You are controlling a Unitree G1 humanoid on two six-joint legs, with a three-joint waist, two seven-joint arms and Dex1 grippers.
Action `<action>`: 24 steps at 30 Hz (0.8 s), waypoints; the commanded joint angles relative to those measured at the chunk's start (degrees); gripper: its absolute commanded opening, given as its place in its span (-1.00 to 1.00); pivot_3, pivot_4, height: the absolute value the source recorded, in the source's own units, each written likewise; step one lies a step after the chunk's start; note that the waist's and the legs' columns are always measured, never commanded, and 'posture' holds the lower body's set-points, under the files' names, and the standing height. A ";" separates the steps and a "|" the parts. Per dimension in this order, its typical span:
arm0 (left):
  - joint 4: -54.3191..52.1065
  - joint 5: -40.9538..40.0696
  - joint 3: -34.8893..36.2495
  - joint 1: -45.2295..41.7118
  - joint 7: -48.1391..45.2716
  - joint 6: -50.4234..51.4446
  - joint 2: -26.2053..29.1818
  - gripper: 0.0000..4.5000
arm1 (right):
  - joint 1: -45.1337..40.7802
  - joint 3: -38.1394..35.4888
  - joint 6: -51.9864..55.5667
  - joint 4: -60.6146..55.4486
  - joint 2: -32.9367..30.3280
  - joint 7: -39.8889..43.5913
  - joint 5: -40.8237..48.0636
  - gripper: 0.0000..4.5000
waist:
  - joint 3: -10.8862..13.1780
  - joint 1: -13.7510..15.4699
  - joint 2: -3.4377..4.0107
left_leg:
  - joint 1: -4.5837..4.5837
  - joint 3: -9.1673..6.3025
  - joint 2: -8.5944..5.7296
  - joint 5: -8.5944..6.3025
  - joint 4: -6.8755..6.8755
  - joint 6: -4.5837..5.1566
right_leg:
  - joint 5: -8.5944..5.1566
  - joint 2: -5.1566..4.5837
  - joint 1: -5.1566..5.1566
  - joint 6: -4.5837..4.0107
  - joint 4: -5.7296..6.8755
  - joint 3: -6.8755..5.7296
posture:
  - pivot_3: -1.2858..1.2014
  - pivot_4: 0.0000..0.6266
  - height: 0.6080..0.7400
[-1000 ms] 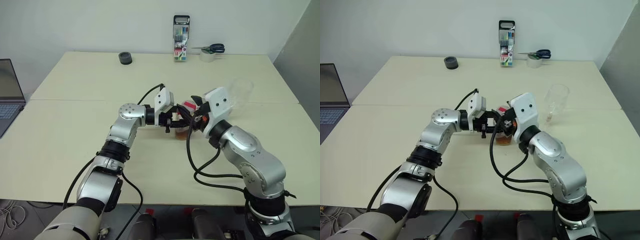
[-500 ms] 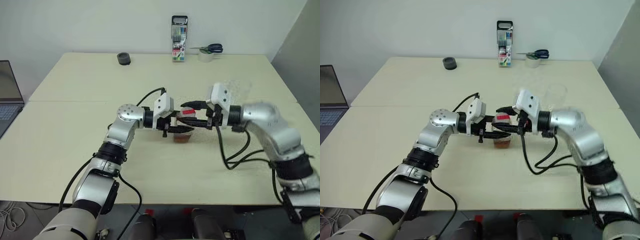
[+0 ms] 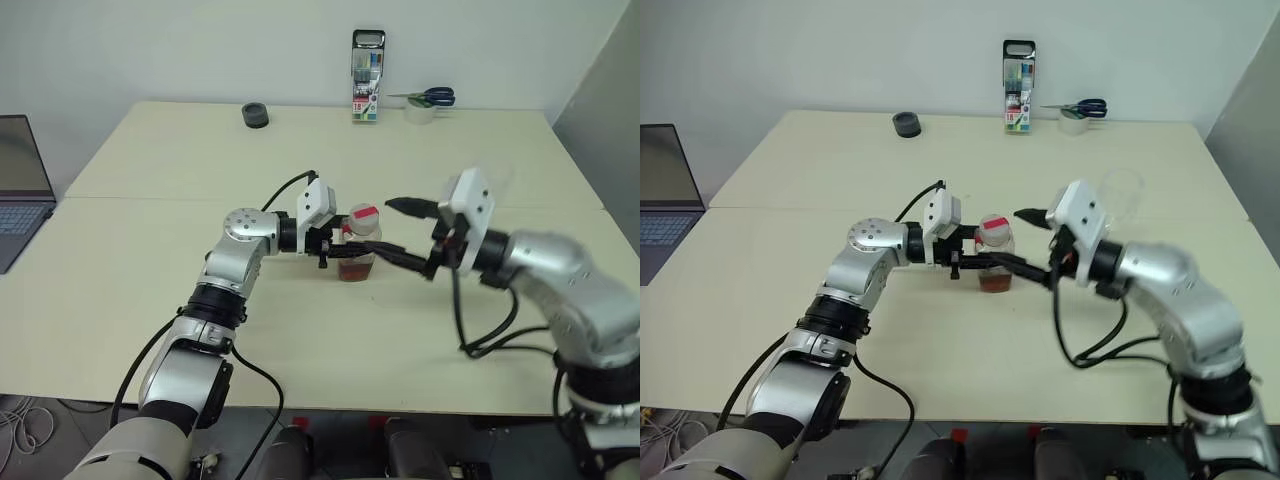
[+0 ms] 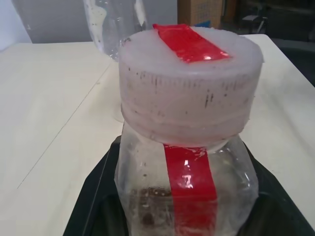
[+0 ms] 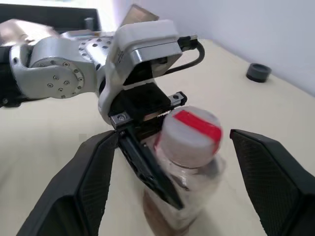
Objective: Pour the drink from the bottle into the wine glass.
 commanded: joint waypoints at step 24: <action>2.20 -0.14 0.73 -4.38 0.25 -2.80 -1.91 -0.17 | -0.59 6.25 0.70 -0.54 17.29 -23.10 -15.05 0.16 | 0.00 -0.23 0.03 | 0.05 -0.02 0.03 0.01 0.03 0.01 | 0.00 0.15 0.02 0.00 0.03 0.00 | 0.03 -0.52 1.00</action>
